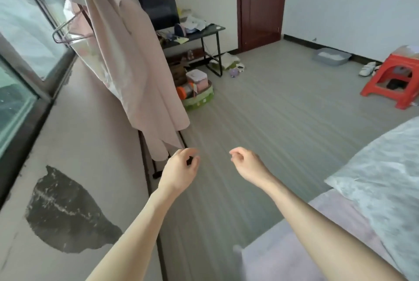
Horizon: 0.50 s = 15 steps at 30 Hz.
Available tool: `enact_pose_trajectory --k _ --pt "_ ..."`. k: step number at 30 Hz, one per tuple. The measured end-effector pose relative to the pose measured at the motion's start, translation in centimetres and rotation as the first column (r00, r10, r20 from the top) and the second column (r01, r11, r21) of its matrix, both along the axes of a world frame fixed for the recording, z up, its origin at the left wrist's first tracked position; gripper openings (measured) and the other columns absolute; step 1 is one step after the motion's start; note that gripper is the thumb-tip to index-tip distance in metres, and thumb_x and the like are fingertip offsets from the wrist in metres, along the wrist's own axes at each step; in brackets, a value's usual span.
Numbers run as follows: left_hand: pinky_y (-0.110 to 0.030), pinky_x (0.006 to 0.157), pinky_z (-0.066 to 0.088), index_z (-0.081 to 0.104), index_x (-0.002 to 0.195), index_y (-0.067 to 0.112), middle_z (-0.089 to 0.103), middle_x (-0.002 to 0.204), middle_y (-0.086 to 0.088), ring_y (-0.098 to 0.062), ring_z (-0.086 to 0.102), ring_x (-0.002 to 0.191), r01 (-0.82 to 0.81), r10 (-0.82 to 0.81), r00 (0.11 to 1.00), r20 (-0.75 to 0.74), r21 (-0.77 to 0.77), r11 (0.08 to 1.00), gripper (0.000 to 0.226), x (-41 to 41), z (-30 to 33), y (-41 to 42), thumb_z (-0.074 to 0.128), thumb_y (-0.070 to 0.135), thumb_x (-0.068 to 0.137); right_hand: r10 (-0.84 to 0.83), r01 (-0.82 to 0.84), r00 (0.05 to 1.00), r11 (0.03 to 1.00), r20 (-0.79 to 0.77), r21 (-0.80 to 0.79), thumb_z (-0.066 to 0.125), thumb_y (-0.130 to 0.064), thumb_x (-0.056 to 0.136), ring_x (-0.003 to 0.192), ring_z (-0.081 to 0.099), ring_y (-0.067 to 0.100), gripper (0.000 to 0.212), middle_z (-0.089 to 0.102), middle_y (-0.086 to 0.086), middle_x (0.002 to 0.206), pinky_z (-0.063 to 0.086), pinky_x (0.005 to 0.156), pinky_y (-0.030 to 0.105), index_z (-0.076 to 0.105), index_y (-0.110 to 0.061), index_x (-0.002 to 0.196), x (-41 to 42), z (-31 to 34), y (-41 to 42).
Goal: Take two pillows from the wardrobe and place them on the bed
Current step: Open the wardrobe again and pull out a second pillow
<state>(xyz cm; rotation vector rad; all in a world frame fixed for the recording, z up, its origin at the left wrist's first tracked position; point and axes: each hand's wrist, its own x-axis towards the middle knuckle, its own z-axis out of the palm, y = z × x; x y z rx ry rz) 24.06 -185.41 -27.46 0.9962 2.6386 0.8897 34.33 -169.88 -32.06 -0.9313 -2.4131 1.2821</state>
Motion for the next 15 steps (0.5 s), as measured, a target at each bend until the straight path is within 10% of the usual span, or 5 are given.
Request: enact_pose_trajectory --k 15 --pt "-0.026 0.089 0.038 0.060 0.117 0.014 0.060 0.117 -0.009 -0.027 0.054 0.110 0.308 -0.308 0.950 0.047 -0.003 0.951 0.028 -28.5 -3.9 25.7 0.046 0.023 0.093 -0.309 0.310 0.949 0.951 0.061 -0.013 0.044 -0.011 0.092 0.102 0.061 0.026 0.024 0.069 0.014 0.105 0.044 0.084 0.031 0.061 -0.011 0.110 -23.1 -2.3 21.6"
